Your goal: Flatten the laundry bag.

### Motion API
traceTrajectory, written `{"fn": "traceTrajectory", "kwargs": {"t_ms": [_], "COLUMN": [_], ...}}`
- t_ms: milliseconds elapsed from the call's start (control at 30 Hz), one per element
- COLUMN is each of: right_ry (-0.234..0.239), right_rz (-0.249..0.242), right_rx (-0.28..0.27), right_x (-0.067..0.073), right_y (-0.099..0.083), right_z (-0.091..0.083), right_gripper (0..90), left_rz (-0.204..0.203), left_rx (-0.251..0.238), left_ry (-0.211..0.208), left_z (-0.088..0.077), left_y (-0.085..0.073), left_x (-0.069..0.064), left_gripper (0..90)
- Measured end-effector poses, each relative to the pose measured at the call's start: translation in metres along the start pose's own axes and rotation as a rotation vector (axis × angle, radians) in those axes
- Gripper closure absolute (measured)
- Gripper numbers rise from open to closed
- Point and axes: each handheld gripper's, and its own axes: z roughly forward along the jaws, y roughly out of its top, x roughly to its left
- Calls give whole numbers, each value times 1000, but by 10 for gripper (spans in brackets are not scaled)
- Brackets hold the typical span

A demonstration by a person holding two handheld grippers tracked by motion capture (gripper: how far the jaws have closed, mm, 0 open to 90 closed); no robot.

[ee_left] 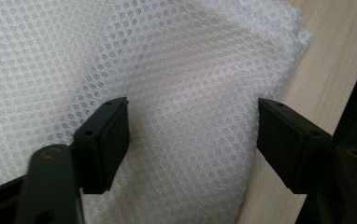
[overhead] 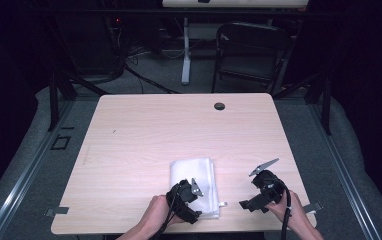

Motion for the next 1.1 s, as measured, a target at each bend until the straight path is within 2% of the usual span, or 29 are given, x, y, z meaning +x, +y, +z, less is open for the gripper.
{"fn": "traceTrajectory", "kwargs": {"t_ms": [33,100,300,333,400,433,467,500,600,633,733,767,900,933,967,1000,1033,1067,1100], "right_ry": [8,3,-3,13,2,-7,7,0,6,2,7,7,15,-6,-9,2,-12,-12,-7], "right_rz": [-3,-4,-9,-6,-15,-31,-33,-38,-54,-70,-83,-86,-107,-110,-103,-116,-122,-118,-120], "right_rx": [5,3,6,1,0,11,9,-4,-11,-20,-12,-8,0,-2,-5,1,14,7,-1], "right_x": [0,1,3,4,6,6,8,12,17,21,24,26,30,31,32,31,31,32,33], "right_y": [0,0,1,2,2,3,3,3,4,6,7,8,11,12,12,13,13,13,14], "right_z": [0,0,1,1,2,1,1,1,0,1,1,3,6,7,7,7,7,7,7], "right_gripper": [0,0,0,0,6,19,28,62,73,118,136,149,210,218,235,255,261,281,346], "left_rz": [9,10,21,20,28,31,31,29,32,31,30,28,34,35,31,29,24,23,31], "left_rx": [-2,-10,-12,-14,-14,-14,-13,-17,-17,-19,-26,-28,-33,-35,-37,-37,-45,-47,-43], "left_ry": [13,27,29,31,36,36,38,36,35,34,28,27,27,26,23,24,23,24,26], "left_z": [0,0,-1,-1,-1,-1,-1,-1,-2,-2,-2,-2,-2,-2,-2,-2,-2,-2,-3], "left_y": [0,-1,-1,-2,-2,-2,-2,-2,-3,-3,-3,-4,-4,-4,-4,-5,-5,-5,-5], "left_x": [-1,0,2,2,2,3,3,4,7,7,8,9,10,10,10,10,10,11,11], "left_gripper": [353,378,464,513,521,532,549,580,611,635,663,702,731,739,748,754,763,766,772]}}
